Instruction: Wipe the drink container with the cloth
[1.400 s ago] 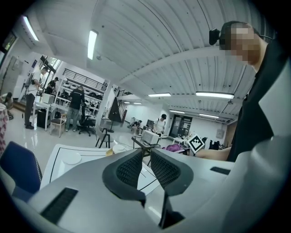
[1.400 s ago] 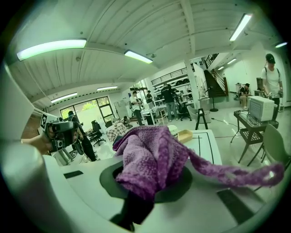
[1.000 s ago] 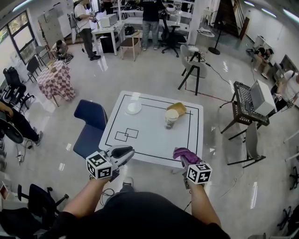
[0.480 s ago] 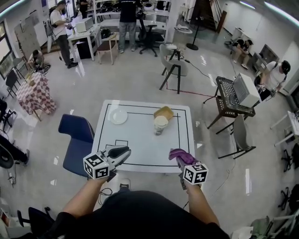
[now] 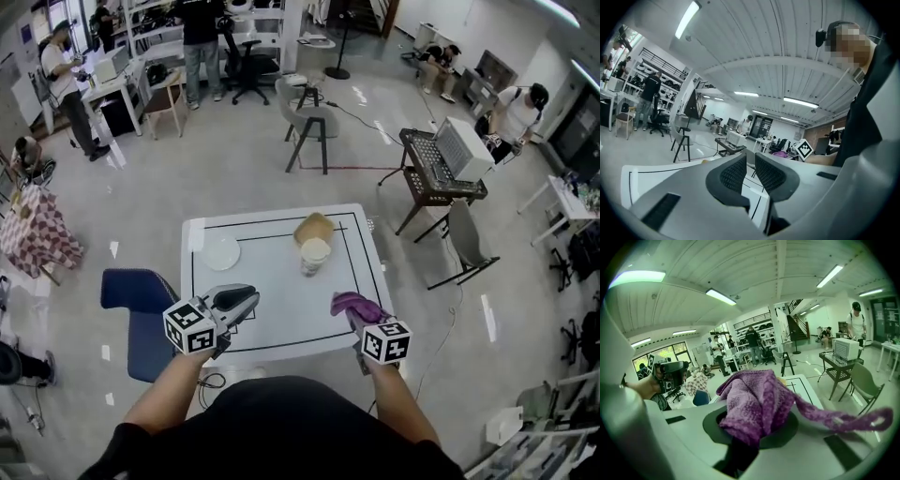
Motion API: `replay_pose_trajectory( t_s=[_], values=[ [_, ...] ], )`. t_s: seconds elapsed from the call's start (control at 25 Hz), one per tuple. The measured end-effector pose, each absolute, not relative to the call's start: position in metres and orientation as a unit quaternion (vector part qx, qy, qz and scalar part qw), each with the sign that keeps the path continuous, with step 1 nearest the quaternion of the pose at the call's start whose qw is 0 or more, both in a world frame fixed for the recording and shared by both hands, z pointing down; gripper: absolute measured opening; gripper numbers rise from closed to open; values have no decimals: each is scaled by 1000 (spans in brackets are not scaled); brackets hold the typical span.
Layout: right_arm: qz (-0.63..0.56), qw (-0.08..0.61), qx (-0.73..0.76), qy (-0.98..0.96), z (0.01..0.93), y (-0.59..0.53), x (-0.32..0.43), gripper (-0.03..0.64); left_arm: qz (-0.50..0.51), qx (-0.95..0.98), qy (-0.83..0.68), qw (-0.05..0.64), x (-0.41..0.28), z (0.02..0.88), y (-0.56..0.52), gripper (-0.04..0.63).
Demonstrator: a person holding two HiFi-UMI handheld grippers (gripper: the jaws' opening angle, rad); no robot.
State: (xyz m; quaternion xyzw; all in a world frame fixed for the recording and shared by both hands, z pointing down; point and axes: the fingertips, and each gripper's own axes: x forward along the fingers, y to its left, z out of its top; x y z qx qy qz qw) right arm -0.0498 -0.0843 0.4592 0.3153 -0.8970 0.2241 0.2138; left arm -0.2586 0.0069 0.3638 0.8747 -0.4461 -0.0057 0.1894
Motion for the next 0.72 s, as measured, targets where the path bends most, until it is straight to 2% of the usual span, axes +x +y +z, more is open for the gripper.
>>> replay_pose_trajectory(
  t_s=[0.44, 0.72],
  values=[
    [248, 220, 370, -868, 473, -77, -96, 83, 0, 900, -387, 201, -322, 384, -27, 64],
    [263, 235, 372, -859, 492, -92, -89, 83, 8, 902, -375, 215, -313, 407, -52, 64]
  ],
)
